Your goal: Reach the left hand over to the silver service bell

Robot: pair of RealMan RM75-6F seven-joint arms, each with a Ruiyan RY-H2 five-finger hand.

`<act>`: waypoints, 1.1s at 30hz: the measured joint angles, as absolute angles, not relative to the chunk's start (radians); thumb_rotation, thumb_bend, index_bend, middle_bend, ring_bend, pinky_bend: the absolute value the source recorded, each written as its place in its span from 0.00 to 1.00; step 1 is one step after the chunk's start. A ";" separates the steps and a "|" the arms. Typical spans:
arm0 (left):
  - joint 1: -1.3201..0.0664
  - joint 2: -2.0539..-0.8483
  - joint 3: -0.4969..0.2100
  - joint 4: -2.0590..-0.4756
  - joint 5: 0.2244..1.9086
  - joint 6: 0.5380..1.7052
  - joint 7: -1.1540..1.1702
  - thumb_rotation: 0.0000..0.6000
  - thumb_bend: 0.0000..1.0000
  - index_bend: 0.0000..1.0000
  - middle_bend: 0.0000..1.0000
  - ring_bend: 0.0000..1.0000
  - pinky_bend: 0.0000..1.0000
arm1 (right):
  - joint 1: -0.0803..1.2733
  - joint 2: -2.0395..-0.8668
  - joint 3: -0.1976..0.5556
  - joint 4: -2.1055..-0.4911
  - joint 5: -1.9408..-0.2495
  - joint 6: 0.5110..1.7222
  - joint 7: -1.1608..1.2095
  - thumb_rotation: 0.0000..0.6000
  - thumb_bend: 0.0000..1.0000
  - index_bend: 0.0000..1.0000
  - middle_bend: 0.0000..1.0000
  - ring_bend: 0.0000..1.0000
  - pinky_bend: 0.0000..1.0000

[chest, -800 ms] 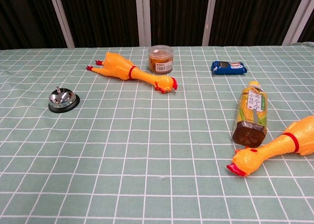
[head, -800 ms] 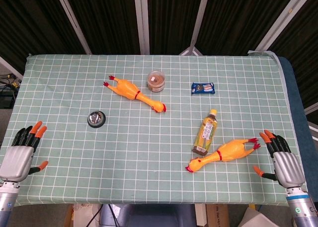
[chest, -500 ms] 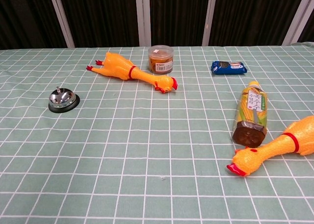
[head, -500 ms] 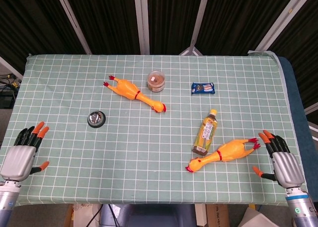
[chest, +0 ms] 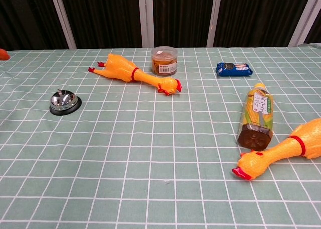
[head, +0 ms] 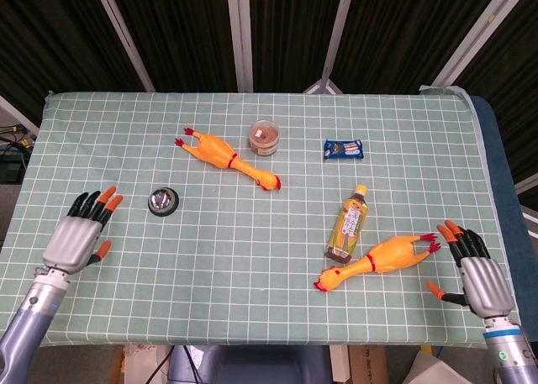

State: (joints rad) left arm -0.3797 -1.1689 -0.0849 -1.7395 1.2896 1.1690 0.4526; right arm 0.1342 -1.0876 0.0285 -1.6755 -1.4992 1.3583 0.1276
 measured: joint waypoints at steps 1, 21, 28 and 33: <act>-0.404 -1.183 -0.099 -1.732 1.249 1.140 0.478 1.00 0.48 0.00 0.00 0.00 0.00 | 0.134 -1.087 0.029 -1.676 -1.499 1.358 0.129 1.00 0.25 0.00 0.00 0.00 0.00; -0.656 -1.430 -0.153 -1.538 0.862 0.985 0.775 1.00 0.48 0.00 0.00 0.00 0.00 | 0.134 -1.076 0.028 -1.677 -1.497 1.355 0.160 1.00 0.25 0.00 0.00 0.00 0.00; -0.676 -1.456 -0.111 -1.472 0.821 0.921 0.768 1.00 0.51 0.00 0.00 0.00 0.00 | 0.133 -1.076 0.030 -1.680 -1.495 1.357 0.168 1.00 0.25 0.00 0.00 0.00 0.00; -0.696 -1.475 -0.074 -1.440 0.768 0.892 0.801 1.00 0.51 0.00 0.00 0.00 0.00 | 0.130 -1.078 0.032 -1.677 -1.497 1.366 0.180 1.00 0.25 0.00 0.00 0.00 0.00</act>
